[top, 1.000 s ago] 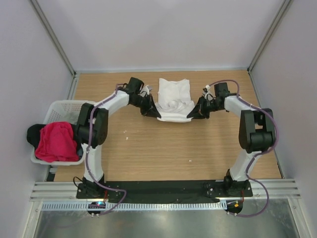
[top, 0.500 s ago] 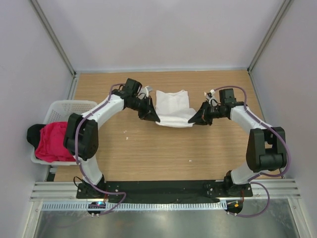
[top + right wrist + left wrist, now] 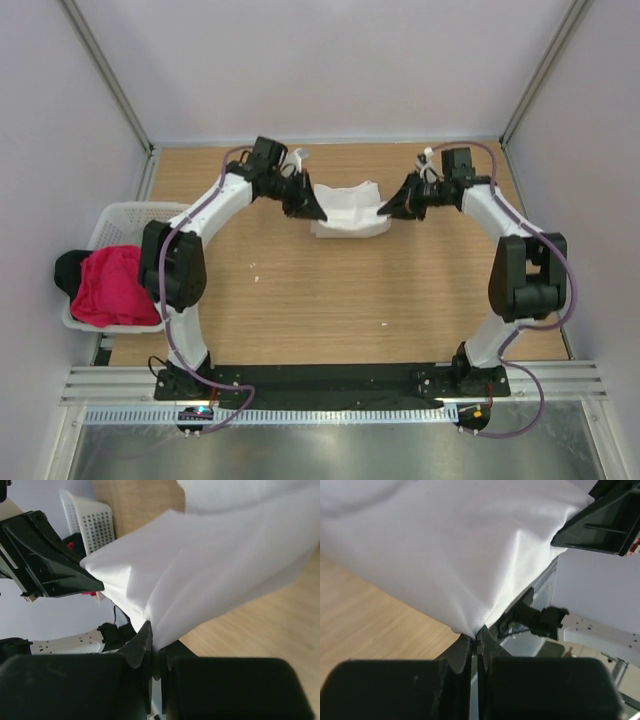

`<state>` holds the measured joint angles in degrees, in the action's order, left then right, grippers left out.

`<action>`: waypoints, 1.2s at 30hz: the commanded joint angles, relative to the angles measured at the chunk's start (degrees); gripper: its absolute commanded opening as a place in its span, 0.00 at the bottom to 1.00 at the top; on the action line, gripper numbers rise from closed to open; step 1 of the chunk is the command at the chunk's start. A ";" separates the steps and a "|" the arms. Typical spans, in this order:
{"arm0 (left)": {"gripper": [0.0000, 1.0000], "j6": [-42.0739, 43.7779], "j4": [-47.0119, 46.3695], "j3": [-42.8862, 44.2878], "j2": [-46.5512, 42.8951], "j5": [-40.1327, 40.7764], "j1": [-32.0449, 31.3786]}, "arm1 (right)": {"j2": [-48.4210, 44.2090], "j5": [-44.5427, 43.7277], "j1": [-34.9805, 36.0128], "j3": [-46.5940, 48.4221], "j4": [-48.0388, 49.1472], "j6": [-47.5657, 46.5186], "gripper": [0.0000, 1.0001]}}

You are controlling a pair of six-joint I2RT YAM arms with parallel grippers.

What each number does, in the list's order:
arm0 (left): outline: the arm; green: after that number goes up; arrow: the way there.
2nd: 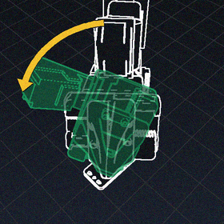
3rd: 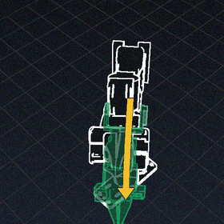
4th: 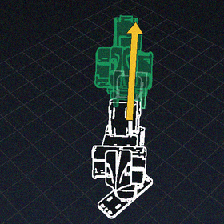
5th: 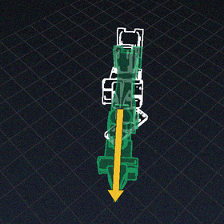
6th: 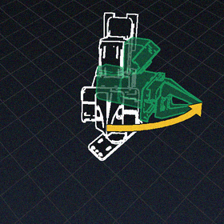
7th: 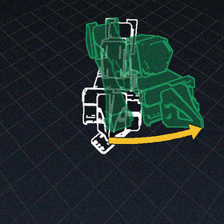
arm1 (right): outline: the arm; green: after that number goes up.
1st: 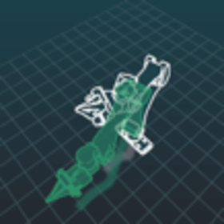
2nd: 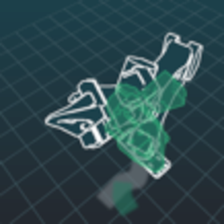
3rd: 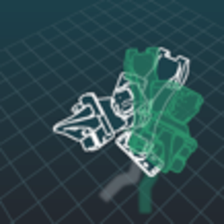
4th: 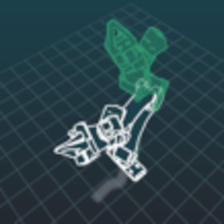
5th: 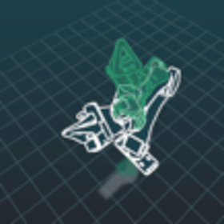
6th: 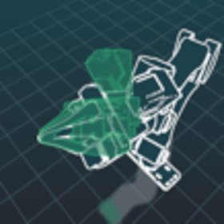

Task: Fold and stack the t-shirts
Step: Fold the tshirt

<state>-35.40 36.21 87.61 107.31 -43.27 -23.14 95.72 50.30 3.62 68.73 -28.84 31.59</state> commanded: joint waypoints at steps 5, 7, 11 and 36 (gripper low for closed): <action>0.46 9.36 -2.81 26.53 17.89 9.40 2.75 | 20.79 -3.53 0.07 26.26 7.48 -4.60 0.43; 0.55 11.39 -3.42 32.24 20.82 17.84 2.66 | 26.32 -4.16 0.07 32.24 7.75 -6.45 0.56; 0.67 20.08 -0.26 38.95 22.07 31.92 1.08 | 26.36 -7.15 -0.27 39.63 3.36 -12.85 0.71; 0.59 6.93 -8.86 27.17 23.37 -12.08 11.54 | 27.41 -17.70 -1.24 34.89 -6.94 -29.93 0.72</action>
<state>-24.53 35.42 113.84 128.95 -41.08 -9.08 121.82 33.06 2.76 100.49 -36.82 2.44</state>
